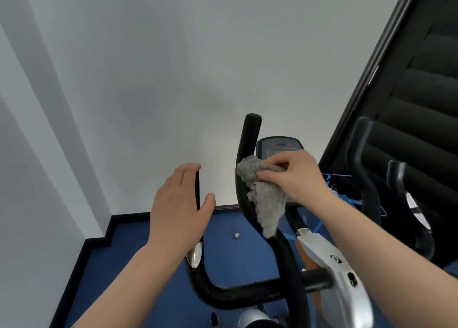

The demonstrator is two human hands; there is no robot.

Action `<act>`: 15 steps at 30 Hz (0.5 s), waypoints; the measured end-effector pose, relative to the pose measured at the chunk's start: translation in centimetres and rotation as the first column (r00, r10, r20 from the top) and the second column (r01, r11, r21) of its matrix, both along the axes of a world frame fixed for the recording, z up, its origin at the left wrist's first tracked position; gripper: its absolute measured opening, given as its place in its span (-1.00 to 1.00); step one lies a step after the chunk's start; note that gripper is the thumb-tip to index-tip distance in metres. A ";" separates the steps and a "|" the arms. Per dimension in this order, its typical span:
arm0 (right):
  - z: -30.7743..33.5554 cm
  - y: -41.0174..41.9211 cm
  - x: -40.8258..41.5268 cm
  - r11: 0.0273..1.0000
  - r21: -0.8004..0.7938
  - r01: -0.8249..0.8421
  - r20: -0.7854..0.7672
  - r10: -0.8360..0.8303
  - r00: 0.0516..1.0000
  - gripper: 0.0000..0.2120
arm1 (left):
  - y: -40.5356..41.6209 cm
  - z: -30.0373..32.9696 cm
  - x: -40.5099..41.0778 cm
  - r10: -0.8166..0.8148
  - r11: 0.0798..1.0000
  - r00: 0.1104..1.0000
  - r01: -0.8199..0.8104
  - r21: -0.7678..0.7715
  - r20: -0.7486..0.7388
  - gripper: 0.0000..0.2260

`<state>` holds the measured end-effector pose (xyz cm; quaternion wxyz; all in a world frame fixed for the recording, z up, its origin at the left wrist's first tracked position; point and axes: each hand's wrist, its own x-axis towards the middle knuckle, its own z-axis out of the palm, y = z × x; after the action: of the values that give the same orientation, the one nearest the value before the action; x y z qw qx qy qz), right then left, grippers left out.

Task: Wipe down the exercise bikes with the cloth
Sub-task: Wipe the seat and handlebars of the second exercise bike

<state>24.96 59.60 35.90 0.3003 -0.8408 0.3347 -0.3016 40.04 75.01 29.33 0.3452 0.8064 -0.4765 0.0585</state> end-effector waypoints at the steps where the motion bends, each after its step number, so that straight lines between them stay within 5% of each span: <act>1: 0.7 -0.4 0.2 0.999 -0.007 0.034 0.088 -0.034 0.996 -0.94 | 0.0 0.0 0.0 0.001 1.000 1.000 -0.001 0.003 0.005 -0.50; 3: 1.2 -0.6 1.4 0.994 0.040 0.104 0.254 -0.111 0.961 -0.96 | 0.0 0.1 -0.1 0.001 1.000 1.000 -0.001 -0.002 0.003 -0.53; 6: -1.4 0.4 2.7 0.989 0.094 0.117 0.279 -0.139 0.950 -0.90 | -0.1 0.0 -0.2 0.009 1.000 1.000 -0.010 -0.005 -0.012 -0.54; 12: -0.4 -0.5 -0.1 0.995 0.078 -0.063 -0.132 0.073 0.989 -0.90 | -0.1 0.0 -0.1 0.008 1.000 1.000 -0.008 0.004 0.009 -0.53; 15: 1.2 -1.8 -1.4 0.991 0.070 0.112 0.087 -0.118 0.989 -0.88 | 0.2 0.1 0.1 0.010 1.000 1.000 -0.010 0.013 0.014 -0.53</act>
<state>23.57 57.77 37.06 0.3244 -0.7952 0.3782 -0.3456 40.16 75.17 29.45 0.3363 0.8107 -0.4753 0.0625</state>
